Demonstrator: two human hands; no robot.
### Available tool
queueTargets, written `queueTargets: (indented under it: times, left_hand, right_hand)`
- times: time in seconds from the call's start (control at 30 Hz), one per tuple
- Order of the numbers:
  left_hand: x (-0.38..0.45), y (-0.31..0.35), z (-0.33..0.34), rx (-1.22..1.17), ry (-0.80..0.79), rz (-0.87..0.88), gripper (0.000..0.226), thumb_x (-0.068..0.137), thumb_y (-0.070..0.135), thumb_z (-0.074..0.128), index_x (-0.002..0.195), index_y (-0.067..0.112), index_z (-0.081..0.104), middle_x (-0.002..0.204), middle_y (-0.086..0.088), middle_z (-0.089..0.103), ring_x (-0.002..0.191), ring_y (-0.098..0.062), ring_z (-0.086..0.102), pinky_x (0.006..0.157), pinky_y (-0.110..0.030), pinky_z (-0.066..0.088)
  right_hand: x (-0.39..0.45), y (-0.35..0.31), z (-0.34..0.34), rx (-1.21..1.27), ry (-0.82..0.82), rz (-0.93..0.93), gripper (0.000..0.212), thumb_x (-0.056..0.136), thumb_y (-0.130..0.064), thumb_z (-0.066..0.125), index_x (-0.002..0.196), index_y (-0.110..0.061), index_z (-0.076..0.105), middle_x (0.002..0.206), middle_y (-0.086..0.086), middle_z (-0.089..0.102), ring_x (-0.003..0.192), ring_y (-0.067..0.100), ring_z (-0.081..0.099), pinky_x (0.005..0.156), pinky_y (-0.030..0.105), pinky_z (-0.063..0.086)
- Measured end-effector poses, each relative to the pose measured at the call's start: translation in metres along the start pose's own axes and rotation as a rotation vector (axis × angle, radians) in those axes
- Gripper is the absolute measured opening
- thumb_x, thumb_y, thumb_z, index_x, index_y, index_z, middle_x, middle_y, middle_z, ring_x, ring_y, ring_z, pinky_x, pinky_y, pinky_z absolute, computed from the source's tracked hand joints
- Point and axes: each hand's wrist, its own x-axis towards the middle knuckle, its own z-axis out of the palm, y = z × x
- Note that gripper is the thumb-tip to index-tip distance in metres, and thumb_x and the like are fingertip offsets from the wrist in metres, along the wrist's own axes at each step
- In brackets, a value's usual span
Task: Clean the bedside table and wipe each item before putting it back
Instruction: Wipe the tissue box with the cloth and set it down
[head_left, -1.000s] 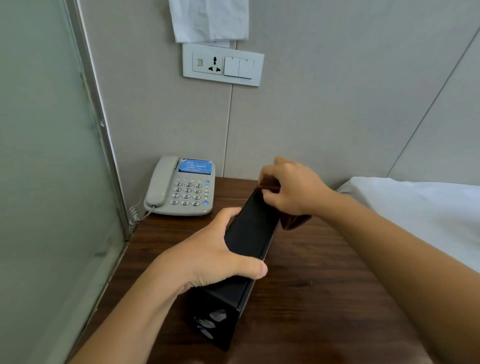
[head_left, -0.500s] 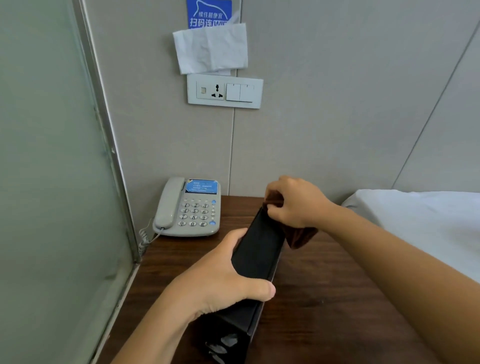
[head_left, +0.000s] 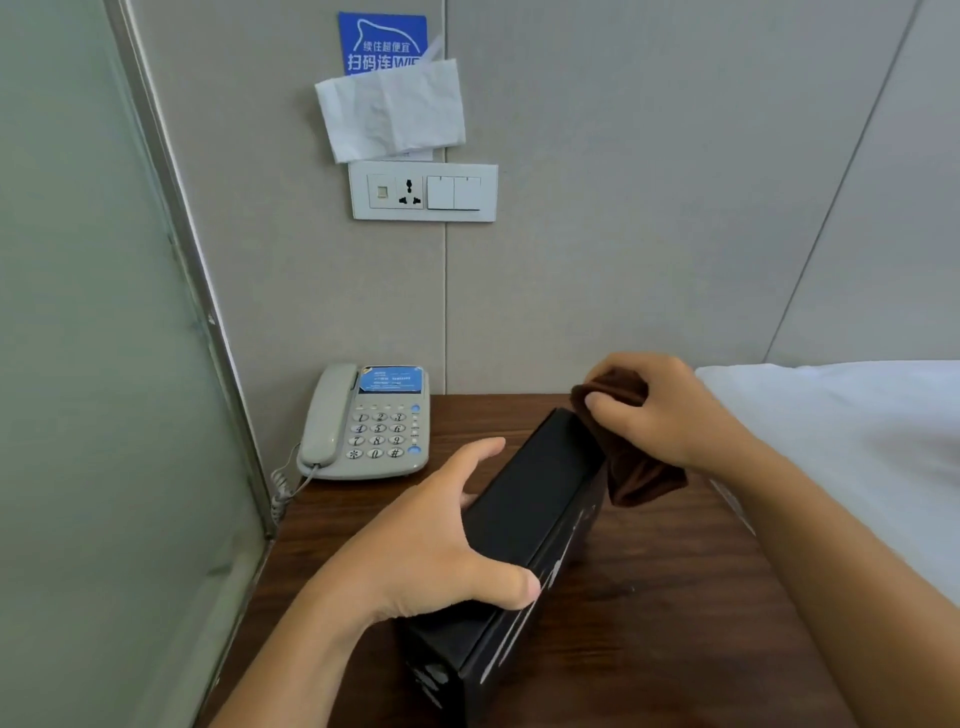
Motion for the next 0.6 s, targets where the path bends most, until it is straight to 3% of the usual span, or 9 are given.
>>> queueTargets:
  times: [0.2, 0.37, 0.5, 0.6]
  left_hand:
    - [0.003, 0.013, -0.001, 0.130, -0.018, 0.144, 0.126, 0.058, 0.037, 0.095, 0.143, 0.075, 0.010, 0.140, 0.019, 0.057, 0.124, -0.014, 0.063, 0.105, -0.041, 0.054]
    - [0.005, 0.025, 0.009, 0.289, 0.006, 0.193, 0.130, 0.058, 0.037, 0.091, 0.144, 0.076, 0.001, 0.144, 0.027, 0.048, 0.137, -0.012, 0.044, 0.110, -0.045, 0.046]
    - [0.002, 0.026, 0.006, 0.343, -0.020, 0.173, 0.128, 0.060, 0.033, 0.090, 0.144, 0.075, 0.004, 0.143, 0.027, 0.048, 0.137, -0.010, 0.041, 0.111, -0.045, 0.045]
    - [0.006, 0.033, 0.008, 0.503, -0.063, 0.120, 0.122, 0.066, 0.036, 0.087, 0.146, 0.071, 0.000, 0.140, 0.022, 0.040, 0.132, -0.012, 0.031, 0.110, -0.046, 0.041]
  right_hand:
    - [-0.056, 0.005, -0.030, 0.319, 0.340, 0.037, 0.012, 0.093, -0.014, 0.072, 0.094, -0.025, 0.076, 0.085, -0.011, 0.075, 0.085, 0.010, 0.071, 0.076, 0.033, 0.059]
    - [-0.071, 0.018, -0.031, 0.428, 0.385, 0.085, 0.014, 0.093, -0.008, 0.071, 0.094, -0.021, 0.076, 0.088, -0.001, 0.076, 0.088, 0.019, 0.072, 0.082, 0.048, 0.059]
    - [-0.083, 0.027, -0.027, 0.516, 0.403, 0.122, 0.015, 0.095, -0.009, 0.069, 0.095, -0.022, 0.076, 0.089, -0.002, 0.076, 0.087, 0.017, 0.072, 0.079, 0.038, 0.059]
    - [-0.090, 0.031, -0.016, 0.551, 0.358, 0.159, 0.012, 0.094, -0.010, 0.070, 0.094, -0.021, 0.075, 0.085, -0.002, 0.075, 0.080, 0.013, 0.072, 0.067, 0.025, 0.057]
